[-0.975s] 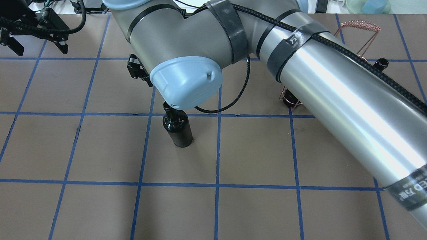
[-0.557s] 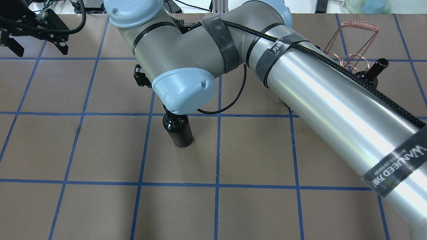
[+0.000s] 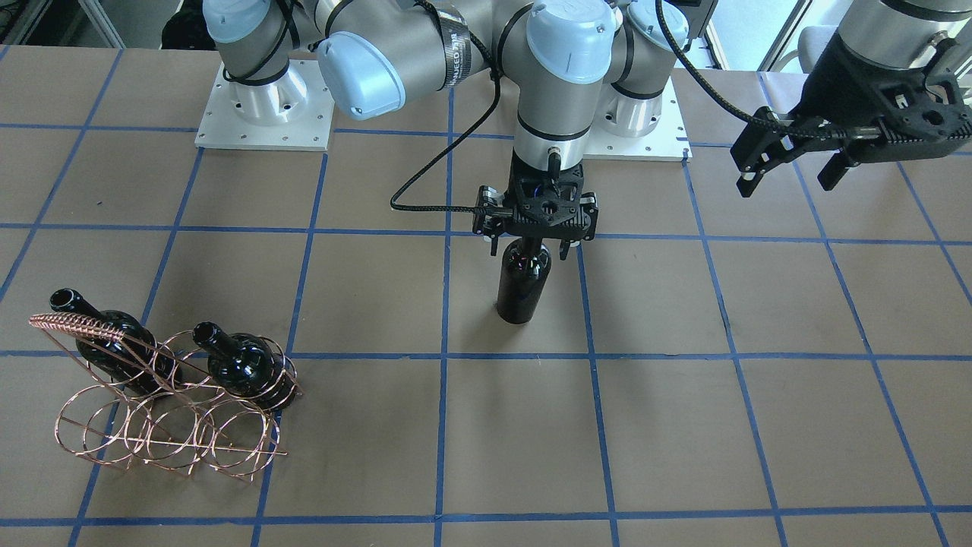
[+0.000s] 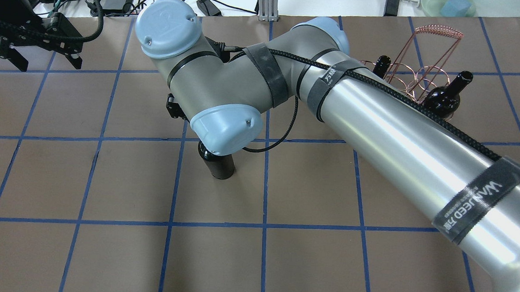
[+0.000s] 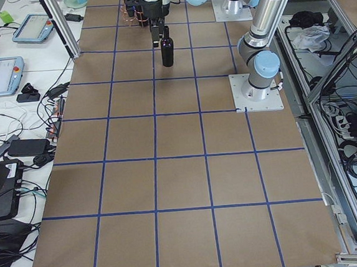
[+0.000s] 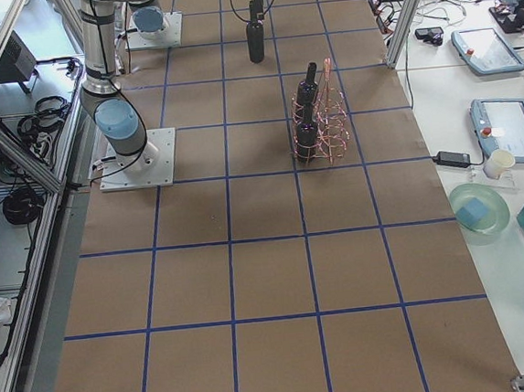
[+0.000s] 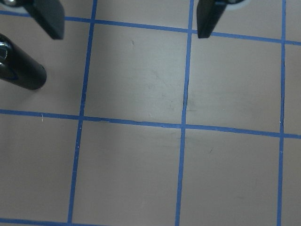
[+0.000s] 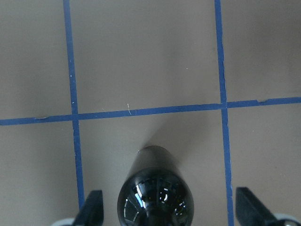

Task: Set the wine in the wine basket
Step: 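Reach the right gripper over to the bottle and grasp its neck, then lift the bottle with the right gripper and carry it to the copper rack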

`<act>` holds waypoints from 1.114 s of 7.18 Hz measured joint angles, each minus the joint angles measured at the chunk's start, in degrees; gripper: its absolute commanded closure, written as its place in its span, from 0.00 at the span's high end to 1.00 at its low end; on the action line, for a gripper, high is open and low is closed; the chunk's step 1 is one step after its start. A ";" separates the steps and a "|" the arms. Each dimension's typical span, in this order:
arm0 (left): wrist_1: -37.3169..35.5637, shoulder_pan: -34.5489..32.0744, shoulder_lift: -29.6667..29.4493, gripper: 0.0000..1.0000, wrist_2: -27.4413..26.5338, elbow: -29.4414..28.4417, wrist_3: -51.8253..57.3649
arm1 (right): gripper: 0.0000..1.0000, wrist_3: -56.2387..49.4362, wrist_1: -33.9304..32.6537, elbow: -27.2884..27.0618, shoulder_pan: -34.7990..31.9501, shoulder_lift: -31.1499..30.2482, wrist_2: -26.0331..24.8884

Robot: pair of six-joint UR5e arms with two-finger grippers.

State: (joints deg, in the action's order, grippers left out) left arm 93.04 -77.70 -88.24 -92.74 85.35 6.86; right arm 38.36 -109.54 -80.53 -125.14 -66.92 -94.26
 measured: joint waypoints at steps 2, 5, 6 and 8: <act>0.53 0.04 0.00 1.00 -0.82 0.01 0.00 | 0.54 0.18 2.09 -0.05 -0.65 -0.43 0.12; 0.67 0.01 0.00 1.00 -1.47 0.07 0.00 | 0.32 0.97 3.00 -0.06 -0.80 -0.57 2.37; 0.71 0.01 0.00 1.00 -1.51 0.08 0.00 | 0.33 1.06 2.79 -0.07 -0.80 -0.55 2.58; 0.73 -0.08 0.00 1.00 -1.47 0.08 0.00 | 0.33 1.10 2.61 -0.07 -0.81 -0.57 2.61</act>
State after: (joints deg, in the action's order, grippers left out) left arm 93.78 -77.78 -88.24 -94.20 85.43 6.86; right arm 39.46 -106.93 -80.60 -125.95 -67.49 -91.65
